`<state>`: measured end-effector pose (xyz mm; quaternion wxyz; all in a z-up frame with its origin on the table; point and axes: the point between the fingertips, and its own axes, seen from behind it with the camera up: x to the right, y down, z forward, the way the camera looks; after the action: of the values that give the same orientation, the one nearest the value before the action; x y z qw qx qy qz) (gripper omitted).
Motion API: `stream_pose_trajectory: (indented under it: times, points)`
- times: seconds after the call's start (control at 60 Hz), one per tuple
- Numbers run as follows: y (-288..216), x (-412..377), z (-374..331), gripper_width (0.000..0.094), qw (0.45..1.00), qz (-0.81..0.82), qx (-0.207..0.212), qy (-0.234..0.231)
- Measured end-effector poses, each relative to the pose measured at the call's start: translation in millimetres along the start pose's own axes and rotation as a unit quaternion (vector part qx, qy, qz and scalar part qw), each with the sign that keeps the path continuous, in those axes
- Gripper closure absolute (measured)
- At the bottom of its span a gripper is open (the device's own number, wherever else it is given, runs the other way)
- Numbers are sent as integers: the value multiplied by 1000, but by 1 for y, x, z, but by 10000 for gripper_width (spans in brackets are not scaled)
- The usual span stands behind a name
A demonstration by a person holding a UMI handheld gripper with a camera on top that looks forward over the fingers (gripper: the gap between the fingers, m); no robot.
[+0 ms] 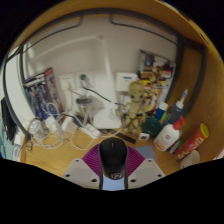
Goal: Arrange mouse
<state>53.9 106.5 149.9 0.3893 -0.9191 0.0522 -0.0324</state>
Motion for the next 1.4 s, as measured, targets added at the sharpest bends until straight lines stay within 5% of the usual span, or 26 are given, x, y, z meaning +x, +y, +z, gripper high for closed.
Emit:
stream_pose_trajectory:
  times: [0.217,0.6,0.833,0.933,1.233,1.4]
  points:
    - [61,74,56,658,998,11,-54,-17]
    - [141,63,98,619,991,-4,-119,-62]
    - [144,65,99,405,991,-11,-124,-48]
    - [152,63,90,56,989,-19,-137,-50]
    - [195,78,-4,69,988,-11,-157,9]
    - [165,48,-80,65,994,-6,-104,14]
